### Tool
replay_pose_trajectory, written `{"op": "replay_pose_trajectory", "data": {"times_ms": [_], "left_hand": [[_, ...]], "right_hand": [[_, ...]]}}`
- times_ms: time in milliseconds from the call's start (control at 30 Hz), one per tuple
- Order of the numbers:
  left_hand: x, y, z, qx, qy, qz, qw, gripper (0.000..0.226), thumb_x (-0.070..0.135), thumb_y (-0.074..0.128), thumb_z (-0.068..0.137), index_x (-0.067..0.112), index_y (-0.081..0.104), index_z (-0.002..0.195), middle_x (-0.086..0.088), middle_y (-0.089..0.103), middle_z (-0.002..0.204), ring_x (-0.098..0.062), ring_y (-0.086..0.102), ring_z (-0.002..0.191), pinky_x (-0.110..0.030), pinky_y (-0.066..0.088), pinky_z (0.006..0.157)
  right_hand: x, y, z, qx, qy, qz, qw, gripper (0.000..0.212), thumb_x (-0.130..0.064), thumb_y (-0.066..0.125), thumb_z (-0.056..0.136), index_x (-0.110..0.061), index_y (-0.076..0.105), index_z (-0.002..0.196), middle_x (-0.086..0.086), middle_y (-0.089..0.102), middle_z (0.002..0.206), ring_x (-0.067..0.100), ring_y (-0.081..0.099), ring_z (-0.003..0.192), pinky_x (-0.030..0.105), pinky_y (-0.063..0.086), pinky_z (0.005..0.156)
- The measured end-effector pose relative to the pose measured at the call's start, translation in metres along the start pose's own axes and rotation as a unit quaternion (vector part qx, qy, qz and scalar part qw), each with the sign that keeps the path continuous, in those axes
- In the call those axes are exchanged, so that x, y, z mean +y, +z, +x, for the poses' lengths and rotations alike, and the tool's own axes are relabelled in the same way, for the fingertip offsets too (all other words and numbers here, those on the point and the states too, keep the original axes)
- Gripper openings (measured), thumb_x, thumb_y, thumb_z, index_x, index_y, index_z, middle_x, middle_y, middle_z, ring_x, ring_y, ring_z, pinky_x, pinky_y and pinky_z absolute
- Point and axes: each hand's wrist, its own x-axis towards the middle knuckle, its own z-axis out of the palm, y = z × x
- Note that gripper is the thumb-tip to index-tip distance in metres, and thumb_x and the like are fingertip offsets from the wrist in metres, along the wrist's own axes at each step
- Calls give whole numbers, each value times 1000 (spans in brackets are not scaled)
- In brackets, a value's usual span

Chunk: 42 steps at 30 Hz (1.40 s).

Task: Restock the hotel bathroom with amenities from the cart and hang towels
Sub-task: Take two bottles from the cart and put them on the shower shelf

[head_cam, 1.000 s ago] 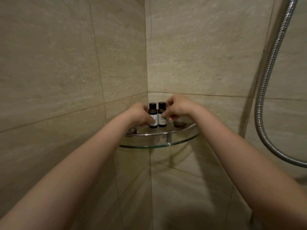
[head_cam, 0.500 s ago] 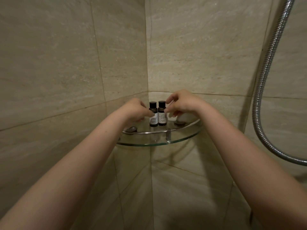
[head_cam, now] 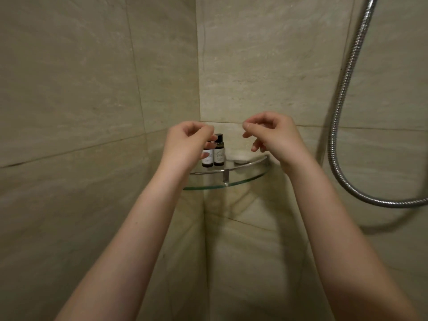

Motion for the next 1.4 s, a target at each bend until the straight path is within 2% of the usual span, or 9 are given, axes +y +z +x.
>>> {"op": "replay_pose_trajectory", "data": {"times_ms": [167, 367, 567, 700, 867, 967, 1100, 1267, 1400], "left_hand": [[-9, 23, -34, -51, 5, -83, 995, 9, 16, 57, 90, 17, 61, 82, 2, 68, 77, -8, 64, 64, -24, 51, 60], [-43, 67, -88, -186, -36, -153, 970, 8, 14, 57, 91, 15, 60, 84, 0, 67, 76, -9, 61, 61, -22, 51, 56], [-61, 131, -158, -367, -101, -192, 905, 10, 13, 56, 91, 17, 58, 83, 1, 66, 74, -7, 61, 59, -17, 49, 53], [-53, 164, -221, -491, -112, -200, 841, 13, 12, 55, 92, 18, 58, 80, 1, 65, 75, -4, 60, 58, -15, 48, 52], [-23, 192, -313, -620, -107, -202, 751, 15, 12, 54, 92, 19, 57, 79, 1, 64, 76, -7, 59, 62, -19, 47, 57], [-1, 202, -369, -674, -99, -209, 702, 15, 12, 54, 92, 19, 56, 78, 2, 63, 74, -7, 58, 62, -19, 46, 57], [30, 209, -449, -749, -87, -210, 622, 16, 14, 54, 92, 19, 57, 77, 2, 64, 75, -9, 58, 65, -19, 46, 57], [75, 199, -554, -826, -72, -220, 513, 14, 13, 52, 93, 20, 56, 81, 2, 64, 75, -11, 58, 70, -22, 46, 63], [104, 177, -620, -865, -43, -237, 440, 14, 12, 52, 92, 21, 57, 82, 2, 65, 77, -12, 58, 71, -24, 45, 65]], "right_hand": [[7, -19, -41, 37, -2, 19, 999, 13, -7, 64, 86, -16, 61, 78, 10, 64, 74, 3, 51, 38, 13, 37, 41], [29, -60, -122, 118, 42, -60, 990, 11, -8, 67, 84, -18, 63, 80, 15, 65, 80, 8, 51, 41, 13, 37, 43], [24, -108, -220, 266, 123, -144, 945, 16, -8, 68, 84, -21, 62, 78, 11, 63, 81, 7, 51, 43, 13, 38, 43], [6, -133, -299, 375, 164, -194, 891, 15, -8, 67, 84, -20, 61, 79, 13, 63, 83, 5, 51, 42, 13, 38, 44], [-37, -156, -406, 508, 208, -239, 801, 7, -6, 67, 84, -12, 63, 84, 20, 63, 85, 4, 49, 41, 15, 40, 44], [-64, -161, -467, 575, 227, -250, 745, 7, -7, 67, 85, -6, 65, 91, 17, 63, 84, 11, 51, 47, 13, 39, 44], [-95, -166, -545, 646, 235, -277, 671, 8, -10, 69, 82, -17, 65, 80, 10, 62, 76, 8, 51, 46, 15, 40, 47], [-143, -160, -635, 723, 246, -304, 569, 15, -8, 68, 83, -19, 63, 76, 18, 65, 85, 9, 51, 45, 12, 38, 42], [-177, -140, -689, 764, 248, -332, 495, 14, -8, 68, 83, -19, 63, 78, 23, 67, 89, 13, 52, 51, 11, 37, 43]]}}
